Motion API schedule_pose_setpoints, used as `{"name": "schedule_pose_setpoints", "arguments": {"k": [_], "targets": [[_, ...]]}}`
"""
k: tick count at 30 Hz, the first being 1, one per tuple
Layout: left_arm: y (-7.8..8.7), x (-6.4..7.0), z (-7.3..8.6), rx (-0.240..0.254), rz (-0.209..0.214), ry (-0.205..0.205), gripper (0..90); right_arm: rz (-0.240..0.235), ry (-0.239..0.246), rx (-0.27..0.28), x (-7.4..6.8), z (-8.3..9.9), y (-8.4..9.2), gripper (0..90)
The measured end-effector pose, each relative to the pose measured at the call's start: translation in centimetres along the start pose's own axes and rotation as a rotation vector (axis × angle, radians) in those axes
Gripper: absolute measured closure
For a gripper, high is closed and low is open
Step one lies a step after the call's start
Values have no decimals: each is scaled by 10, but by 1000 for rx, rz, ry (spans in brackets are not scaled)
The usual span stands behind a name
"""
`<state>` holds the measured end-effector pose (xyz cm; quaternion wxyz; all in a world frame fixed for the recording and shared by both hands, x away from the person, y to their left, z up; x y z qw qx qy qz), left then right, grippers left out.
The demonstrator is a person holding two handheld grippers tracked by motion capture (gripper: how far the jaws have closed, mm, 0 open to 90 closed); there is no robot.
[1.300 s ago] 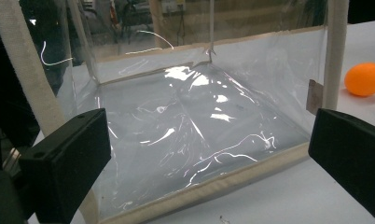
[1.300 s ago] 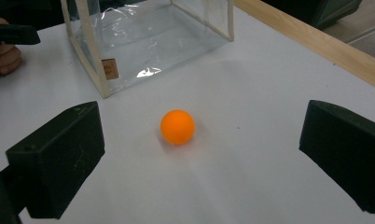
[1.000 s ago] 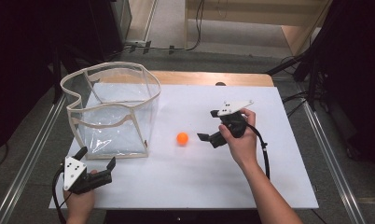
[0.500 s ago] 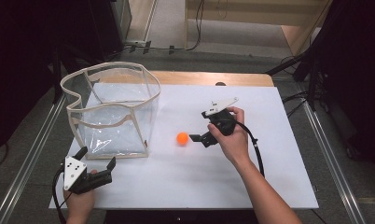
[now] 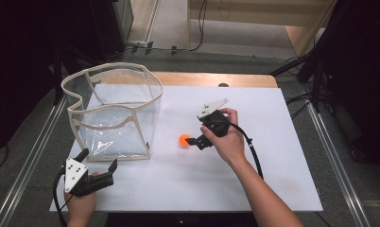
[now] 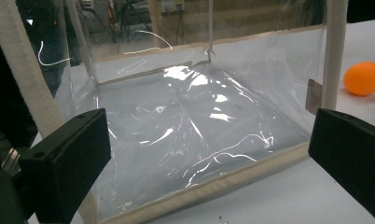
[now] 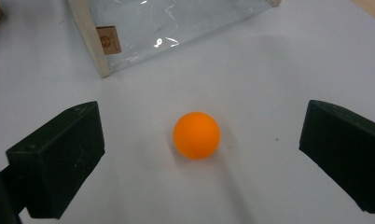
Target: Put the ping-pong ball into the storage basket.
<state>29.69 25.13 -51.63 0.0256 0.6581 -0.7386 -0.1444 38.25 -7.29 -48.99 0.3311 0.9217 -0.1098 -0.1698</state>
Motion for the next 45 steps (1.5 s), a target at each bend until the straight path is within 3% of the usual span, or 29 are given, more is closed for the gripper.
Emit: {"name": "schedule_pose_setpoints", "arguments": {"k": [18,21,23,35,36,37,41,43,45], "targets": [[0,0,0,-1,0,-6,0,-13,34,-157,2,3,-26,0],[0,0,0,-1,0,-4,0,-26,25,-183,3,4,-30,0],[0,0,0,-1,1,-4,0,-65,7,-215,4,7,-35,0],[0,0,0,-2,2,-3,0,-61,-5,-328,10,12,-54,0],[0,0,0,-2,2,-3,0,-52,-12,-322,11,12,-55,28],[0,0,0,-1,3,-4,0,-45,-16,-288,13,9,-56,132],[0,1,0,-1,4,-5,0,-64,-27,-305,14,11,-59,136],[0,1,0,-1,4,-8,0,-49,-26,-346,15,15,-62,198],[0,1,0,-2,5,-10,0,-40,-33,-353,15,15,-63,218]]}}
Point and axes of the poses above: each handheld gripper's, and its own axes: y roughly backward along the jaws, z roughly out of its underside, x roughly to its right, the point moved 8 cm from there along -y, roughly forward along the jaws, and after that the axes turned 15 degrees about -z, right-handed, at the moved point
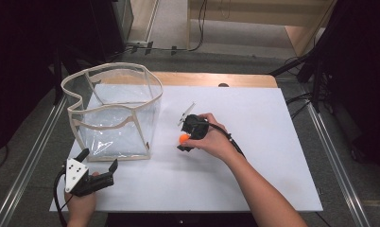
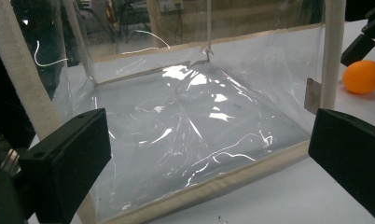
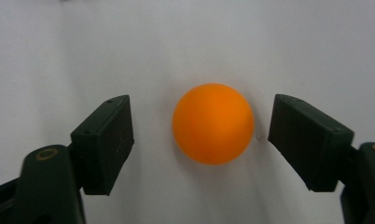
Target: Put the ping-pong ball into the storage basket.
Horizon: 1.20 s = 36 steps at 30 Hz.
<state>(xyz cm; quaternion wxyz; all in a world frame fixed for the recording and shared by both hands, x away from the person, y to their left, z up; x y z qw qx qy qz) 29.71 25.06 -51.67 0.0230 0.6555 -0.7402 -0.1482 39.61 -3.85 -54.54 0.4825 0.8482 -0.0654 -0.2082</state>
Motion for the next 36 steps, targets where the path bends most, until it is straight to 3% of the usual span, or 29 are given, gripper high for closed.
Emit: {"name": "schedule_pose_setpoints", "arguments": {"k": [7,15,21,36], "targets": [[0,0,0,1,0,3,0,7,-34,2,3,-1,-1,379],[0,0,0,2,1,6,0,35,-41,-46,7,2,-6,398],[0,0,0,0,1,4,0,54,-43,-46,8,1,-5,446],[0,0,0,0,1,0,0,38,-36,-52,8,-2,1,479]]}}
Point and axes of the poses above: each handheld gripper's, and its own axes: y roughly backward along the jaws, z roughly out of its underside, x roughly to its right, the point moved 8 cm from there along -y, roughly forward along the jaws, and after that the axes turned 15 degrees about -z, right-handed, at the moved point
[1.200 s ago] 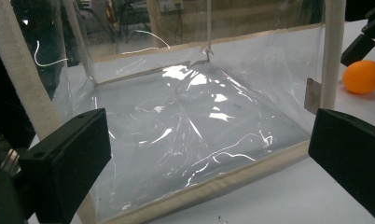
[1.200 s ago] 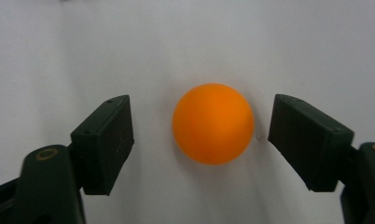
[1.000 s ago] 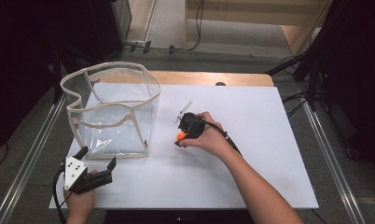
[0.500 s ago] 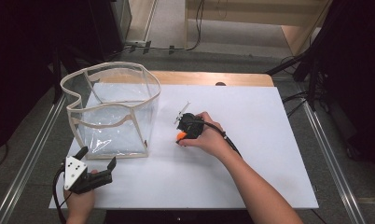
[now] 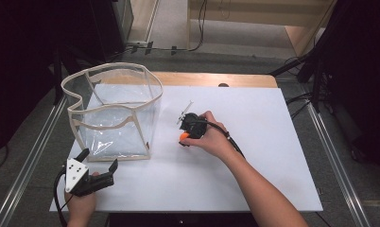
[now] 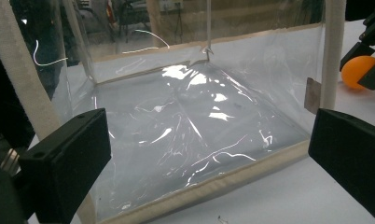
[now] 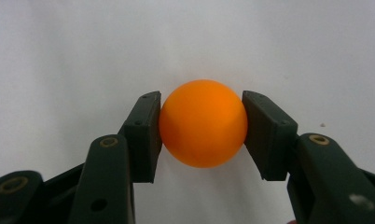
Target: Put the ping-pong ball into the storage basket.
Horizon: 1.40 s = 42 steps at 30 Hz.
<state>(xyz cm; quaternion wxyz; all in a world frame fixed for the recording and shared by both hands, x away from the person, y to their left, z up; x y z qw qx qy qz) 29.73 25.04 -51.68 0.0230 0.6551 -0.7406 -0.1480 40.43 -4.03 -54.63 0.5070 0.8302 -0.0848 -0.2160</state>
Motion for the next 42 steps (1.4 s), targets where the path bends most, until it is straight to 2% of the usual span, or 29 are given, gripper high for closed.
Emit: {"name": "schedule_pose_setpoints", "arguments": {"k": [6,7,14,16,19,22,29,39,42], "targets": [[0,0,0,-2,1,-1,0,-9,9,17,-4,-6,7,479],[0,0,0,-2,1,-2,0,-11,24,17,-4,-8,9,479],[0,1,0,1,1,0,0,-32,21,25,-10,-16,20,480],[0,0,0,1,1,-1,0,-56,50,18,-13,-18,22,480],[0,0,0,2,1,1,0,-57,71,14,-15,-20,24,480],[0,0,0,1,2,-1,0,-58,71,3,-19,-24,30,481],[0,0,0,0,2,-1,0,-56,80,22,-20,-30,38,481],[0,1,0,1,0,-2,0,-46,96,16,-24,-39,54,481],[0,1,0,1,1,-1,0,-69,117,31,-26,-43,58,480]]}}
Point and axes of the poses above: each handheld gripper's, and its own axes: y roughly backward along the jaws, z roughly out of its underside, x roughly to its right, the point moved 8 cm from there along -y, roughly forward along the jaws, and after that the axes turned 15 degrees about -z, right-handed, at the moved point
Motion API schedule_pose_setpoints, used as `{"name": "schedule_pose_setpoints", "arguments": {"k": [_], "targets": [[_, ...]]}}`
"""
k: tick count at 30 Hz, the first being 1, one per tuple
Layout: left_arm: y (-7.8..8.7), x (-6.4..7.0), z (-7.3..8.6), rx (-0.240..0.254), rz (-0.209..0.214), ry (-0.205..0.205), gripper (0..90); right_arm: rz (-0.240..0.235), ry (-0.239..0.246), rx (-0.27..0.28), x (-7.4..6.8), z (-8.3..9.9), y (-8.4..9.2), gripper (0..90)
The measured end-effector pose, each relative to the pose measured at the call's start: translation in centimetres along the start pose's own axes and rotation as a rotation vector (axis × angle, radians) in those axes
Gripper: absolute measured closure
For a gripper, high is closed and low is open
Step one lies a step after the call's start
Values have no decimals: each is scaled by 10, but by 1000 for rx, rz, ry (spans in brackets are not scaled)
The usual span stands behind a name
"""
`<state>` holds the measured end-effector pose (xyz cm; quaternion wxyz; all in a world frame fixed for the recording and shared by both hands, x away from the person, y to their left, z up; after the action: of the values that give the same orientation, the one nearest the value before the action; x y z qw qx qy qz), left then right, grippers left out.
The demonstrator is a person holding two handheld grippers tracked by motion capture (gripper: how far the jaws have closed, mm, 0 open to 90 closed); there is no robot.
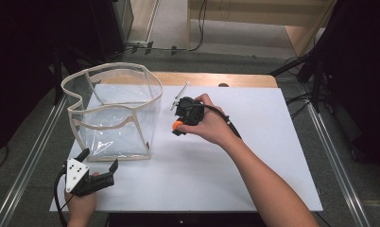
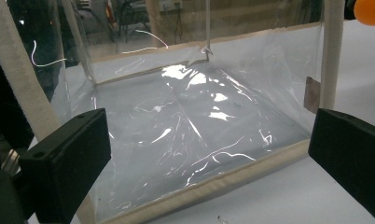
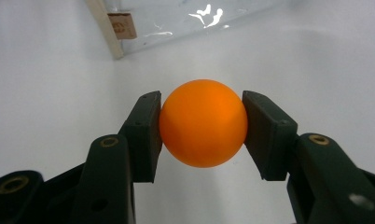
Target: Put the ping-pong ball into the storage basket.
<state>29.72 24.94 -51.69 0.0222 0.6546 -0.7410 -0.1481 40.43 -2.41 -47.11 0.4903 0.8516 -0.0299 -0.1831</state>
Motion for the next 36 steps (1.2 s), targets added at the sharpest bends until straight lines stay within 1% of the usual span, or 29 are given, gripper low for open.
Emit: {"name": "schedule_pose_setpoints", "arguments": {"k": [1,5,6,9,14,18,20,21,26,29,31,36], "targets": [[0,0,0,0,0,0,0,-13,11,0,-1,-1,0,480],[0,0,0,0,-1,-1,0,-4,2,-6,-2,-4,5,480],[0,0,0,0,-1,-1,0,-3,12,-5,-1,-5,5,480],[0,0,0,0,0,-1,0,4,4,-17,-3,-7,8,480],[0,0,0,0,0,-2,0,7,19,-8,-3,-14,14,480],[0,0,0,0,0,-3,0,4,19,-2,-5,-20,19,480],[0,0,0,1,0,-2,0,6,22,-8,-5,-22,20,480],[0,0,0,0,0,-3,0,7,35,-6,-5,-24,22,480],[0,0,0,1,1,-2,0,9,26,-10,-7,-28,25,480],[0,0,0,1,1,-2,0,7,36,-17,-7,-31,28,480],[0,0,0,0,1,-2,0,7,34,-11,-8,-34,30,480],[0,0,0,1,2,-2,0,10,39,-16,-8,-39,36,480]]}}
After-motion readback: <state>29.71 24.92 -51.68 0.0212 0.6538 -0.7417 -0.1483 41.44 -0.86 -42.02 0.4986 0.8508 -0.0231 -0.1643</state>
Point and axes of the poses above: each handheld gripper's, and its own axes: y roughly backward along the jaws, z roughly out of its underside, x roughly to its right, the point moved 8 cm from there along -y, roughly forward along the jaws, and after that the axes turned 15 degrees about -z, right-handed, at the moved point
